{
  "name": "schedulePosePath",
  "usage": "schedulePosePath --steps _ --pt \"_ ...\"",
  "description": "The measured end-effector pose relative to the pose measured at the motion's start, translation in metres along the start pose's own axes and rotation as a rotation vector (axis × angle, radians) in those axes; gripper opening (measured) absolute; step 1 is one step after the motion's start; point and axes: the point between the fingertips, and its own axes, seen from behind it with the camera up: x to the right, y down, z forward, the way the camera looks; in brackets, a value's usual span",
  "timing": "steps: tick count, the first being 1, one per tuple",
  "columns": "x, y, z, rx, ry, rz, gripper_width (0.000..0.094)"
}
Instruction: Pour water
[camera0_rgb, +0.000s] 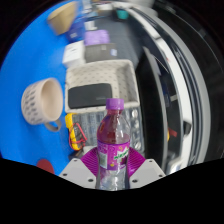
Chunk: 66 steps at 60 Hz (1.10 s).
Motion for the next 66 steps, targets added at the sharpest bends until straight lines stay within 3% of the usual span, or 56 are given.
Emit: schedulePosePath --steps 19,25,36,45,59,66 --pt "-0.018 0.033 -0.011 -0.050 -0.182 1.047 0.0333" --pt "-0.030 0.052 -0.007 -0.019 -0.277 1.271 0.0332" --pt "-0.077 0.061 -0.006 -0.064 -0.333 1.394 0.0352" --pt "-0.074 0.064 -0.006 -0.031 -0.300 1.400 0.0337" --pt "-0.076 0.066 -0.010 -0.056 -0.300 1.394 0.0532" --pt "-0.079 0.068 -0.027 -0.096 -0.316 1.430 0.0868"
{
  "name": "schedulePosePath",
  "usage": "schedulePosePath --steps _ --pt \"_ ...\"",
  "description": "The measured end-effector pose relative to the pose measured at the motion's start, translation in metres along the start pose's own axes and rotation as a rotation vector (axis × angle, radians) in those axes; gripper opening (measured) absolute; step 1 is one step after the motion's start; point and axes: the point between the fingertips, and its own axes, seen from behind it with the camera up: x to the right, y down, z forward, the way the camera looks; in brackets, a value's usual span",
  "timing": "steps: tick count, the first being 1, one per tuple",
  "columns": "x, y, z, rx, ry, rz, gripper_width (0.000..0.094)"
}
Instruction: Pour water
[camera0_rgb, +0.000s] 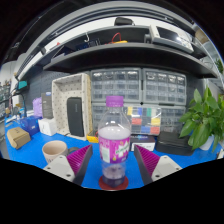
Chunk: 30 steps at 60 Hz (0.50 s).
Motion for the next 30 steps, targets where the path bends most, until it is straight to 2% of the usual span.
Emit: schedulePosePath --steps 30 --pt "-0.019 0.055 -0.109 -0.074 0.154 0.054 0.0854"
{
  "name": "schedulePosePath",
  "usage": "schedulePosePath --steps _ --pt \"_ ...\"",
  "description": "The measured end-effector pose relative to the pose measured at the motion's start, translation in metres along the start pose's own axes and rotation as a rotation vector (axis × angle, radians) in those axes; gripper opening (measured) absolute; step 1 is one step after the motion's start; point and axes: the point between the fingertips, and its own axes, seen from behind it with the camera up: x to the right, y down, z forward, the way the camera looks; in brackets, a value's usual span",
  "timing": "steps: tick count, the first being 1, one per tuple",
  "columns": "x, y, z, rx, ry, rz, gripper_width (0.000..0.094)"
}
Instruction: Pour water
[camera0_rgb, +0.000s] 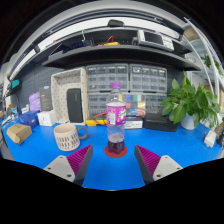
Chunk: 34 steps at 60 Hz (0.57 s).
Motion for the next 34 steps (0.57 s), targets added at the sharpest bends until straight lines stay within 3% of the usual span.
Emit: schedulePosePath --steps 34 --pt "-0.011 -0.025 -0.013 0.048 0.030 0.008 0.0862"
